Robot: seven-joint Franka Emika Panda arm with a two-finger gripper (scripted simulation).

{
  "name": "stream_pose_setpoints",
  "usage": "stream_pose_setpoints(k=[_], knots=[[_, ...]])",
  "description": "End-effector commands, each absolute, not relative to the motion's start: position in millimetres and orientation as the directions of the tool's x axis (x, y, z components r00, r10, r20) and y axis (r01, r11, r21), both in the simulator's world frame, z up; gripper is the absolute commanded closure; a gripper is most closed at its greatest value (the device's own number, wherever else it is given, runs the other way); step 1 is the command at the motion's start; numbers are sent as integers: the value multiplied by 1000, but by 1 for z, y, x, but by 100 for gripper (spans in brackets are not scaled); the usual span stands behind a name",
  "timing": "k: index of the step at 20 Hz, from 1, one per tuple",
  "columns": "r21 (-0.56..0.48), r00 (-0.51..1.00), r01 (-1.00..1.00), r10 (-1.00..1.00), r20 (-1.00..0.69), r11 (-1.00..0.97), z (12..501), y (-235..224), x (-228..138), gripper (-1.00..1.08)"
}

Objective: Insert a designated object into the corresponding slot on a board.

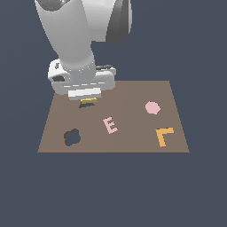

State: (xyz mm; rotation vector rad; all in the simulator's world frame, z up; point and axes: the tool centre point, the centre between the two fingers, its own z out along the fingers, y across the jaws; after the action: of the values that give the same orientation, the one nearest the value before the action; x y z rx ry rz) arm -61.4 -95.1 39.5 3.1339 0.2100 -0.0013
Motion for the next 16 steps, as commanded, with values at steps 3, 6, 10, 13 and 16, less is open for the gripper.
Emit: stream_pose_setpoints(k=[3,6,10,13,16], knots=[[1,982,190,190,-1,-982,40,-105,-55,108],[1,977,213,213,-1,-977,40,-109,-53,108],[0,974,228,228,-1,-974,40,-111,-50,108],[0,974,228,228,-1,-974,40,-111,-50,108],[0,974,226,226,-1,-974,39,-111,-50,108]])
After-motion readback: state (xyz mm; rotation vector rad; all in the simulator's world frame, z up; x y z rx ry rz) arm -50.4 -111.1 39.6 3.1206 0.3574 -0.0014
